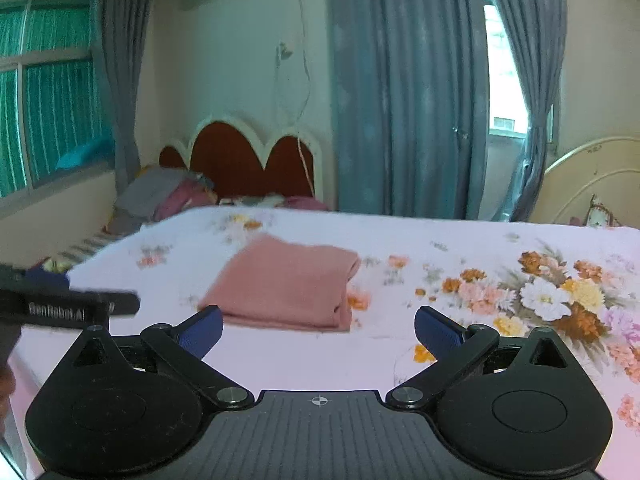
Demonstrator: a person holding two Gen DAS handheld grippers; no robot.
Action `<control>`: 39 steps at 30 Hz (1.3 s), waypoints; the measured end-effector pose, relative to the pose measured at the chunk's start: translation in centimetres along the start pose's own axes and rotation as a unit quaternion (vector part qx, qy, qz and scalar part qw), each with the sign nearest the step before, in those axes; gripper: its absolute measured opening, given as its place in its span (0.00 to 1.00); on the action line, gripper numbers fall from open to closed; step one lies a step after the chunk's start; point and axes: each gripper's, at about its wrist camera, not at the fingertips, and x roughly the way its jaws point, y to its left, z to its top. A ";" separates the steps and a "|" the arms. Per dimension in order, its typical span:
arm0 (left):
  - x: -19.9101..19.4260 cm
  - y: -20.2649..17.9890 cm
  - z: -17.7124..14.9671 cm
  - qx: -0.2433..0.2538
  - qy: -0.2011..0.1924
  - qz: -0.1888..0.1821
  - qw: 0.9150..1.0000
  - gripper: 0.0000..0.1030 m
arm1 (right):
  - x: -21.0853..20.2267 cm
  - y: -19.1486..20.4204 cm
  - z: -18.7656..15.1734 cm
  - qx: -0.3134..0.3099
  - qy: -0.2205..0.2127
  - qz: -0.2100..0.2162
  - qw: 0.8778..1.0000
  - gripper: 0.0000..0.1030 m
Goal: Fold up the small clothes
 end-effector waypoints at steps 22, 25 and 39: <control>-2.8 0.9 -0.3 -0.017 -0.018 0.018 1.000 1.00 | -1.3 -0.6 0.2 0.002 -0.017 0.000 1.000 0.98; -2.8 0.9 -0.2 -0.016 -0.017 0.018 1.000 1.00 | -1.3 -0.7 0.3 0.004 -0.016 0.001 1.000 0.98; -2.8 1.0 -0.1 -0.017 -0.016 0.019 1.000 1.00 | -1.1 -0.8 0.3 0.002 -0.016 0.005 1.000 0.98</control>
